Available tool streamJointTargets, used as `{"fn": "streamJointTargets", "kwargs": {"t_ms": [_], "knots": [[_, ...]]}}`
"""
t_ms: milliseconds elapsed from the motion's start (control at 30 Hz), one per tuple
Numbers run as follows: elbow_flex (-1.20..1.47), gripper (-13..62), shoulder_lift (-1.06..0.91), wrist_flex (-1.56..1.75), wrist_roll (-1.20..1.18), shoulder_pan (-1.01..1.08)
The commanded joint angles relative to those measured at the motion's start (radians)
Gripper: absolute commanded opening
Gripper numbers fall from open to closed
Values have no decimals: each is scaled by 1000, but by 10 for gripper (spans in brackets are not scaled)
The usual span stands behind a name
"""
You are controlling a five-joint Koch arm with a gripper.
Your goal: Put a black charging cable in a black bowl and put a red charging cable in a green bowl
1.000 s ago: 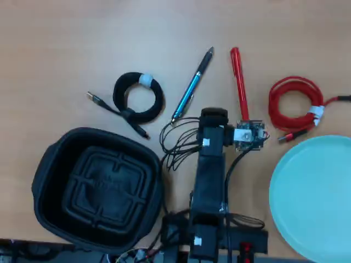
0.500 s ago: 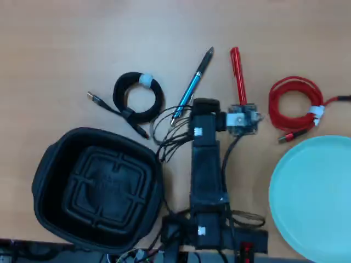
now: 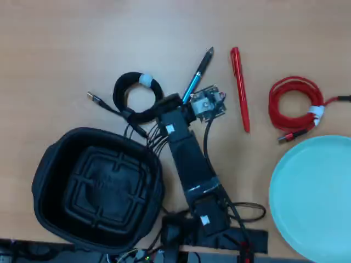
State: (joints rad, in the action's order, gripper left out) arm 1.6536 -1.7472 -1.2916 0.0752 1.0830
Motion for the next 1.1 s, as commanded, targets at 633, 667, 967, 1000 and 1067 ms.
{"fn": "streamJointTargets", "kwargs": {"t_ms": [633,667,967,1000,1067], "knots": [[-190,413,284,66,-83,-210],[-192,424,298,69,-87,-219],[-284,489,431,72,-106,-305],[-301,488,448,71,-106,-307],[-331,489,485,72,-114,-308]]}}
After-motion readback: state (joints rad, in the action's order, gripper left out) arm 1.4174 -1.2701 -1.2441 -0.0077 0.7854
